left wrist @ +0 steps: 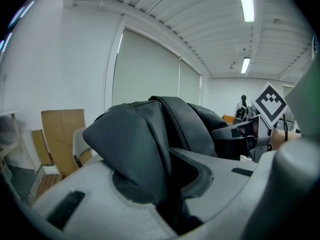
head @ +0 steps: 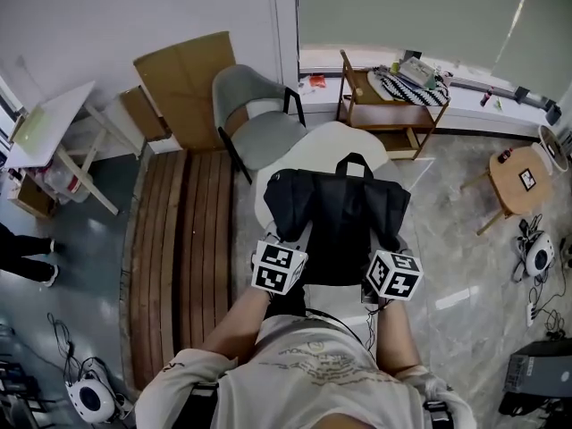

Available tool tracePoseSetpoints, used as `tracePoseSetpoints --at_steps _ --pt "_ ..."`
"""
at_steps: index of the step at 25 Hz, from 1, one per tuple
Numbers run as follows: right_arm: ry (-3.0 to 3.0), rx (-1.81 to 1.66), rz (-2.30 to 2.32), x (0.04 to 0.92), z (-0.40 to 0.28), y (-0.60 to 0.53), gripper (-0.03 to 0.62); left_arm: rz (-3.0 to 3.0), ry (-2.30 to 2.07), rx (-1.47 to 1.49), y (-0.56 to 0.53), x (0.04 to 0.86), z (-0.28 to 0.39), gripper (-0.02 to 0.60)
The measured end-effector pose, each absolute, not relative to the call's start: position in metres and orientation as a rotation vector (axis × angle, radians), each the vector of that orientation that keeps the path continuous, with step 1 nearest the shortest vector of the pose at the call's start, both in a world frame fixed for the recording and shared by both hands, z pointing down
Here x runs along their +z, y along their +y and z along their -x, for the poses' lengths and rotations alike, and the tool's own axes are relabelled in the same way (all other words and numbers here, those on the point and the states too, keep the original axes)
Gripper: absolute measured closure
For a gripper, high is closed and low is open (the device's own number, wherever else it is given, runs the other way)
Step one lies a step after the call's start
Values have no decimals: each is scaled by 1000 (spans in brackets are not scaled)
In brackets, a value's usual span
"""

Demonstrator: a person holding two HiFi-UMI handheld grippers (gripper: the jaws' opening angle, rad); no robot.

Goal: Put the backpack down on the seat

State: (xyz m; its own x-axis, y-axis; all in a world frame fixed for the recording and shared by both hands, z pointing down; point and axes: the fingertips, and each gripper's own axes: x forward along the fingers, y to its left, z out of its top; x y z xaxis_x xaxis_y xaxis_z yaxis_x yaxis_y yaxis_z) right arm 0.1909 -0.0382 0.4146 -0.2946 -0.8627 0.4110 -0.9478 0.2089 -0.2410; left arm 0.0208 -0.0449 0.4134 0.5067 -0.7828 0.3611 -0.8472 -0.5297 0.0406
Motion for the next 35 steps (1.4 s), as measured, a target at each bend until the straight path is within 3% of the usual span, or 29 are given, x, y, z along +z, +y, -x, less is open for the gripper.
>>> tracePoseSetpoints --at_steps 20,35 --pt "-2222 647 -1722 419 -159 -233 511 -2544 -1307 378 -245 427 10 505" --pt "-2167 756 -1514 485 -143 -297 511 -2388 -1256 487 -297 488 26 505"
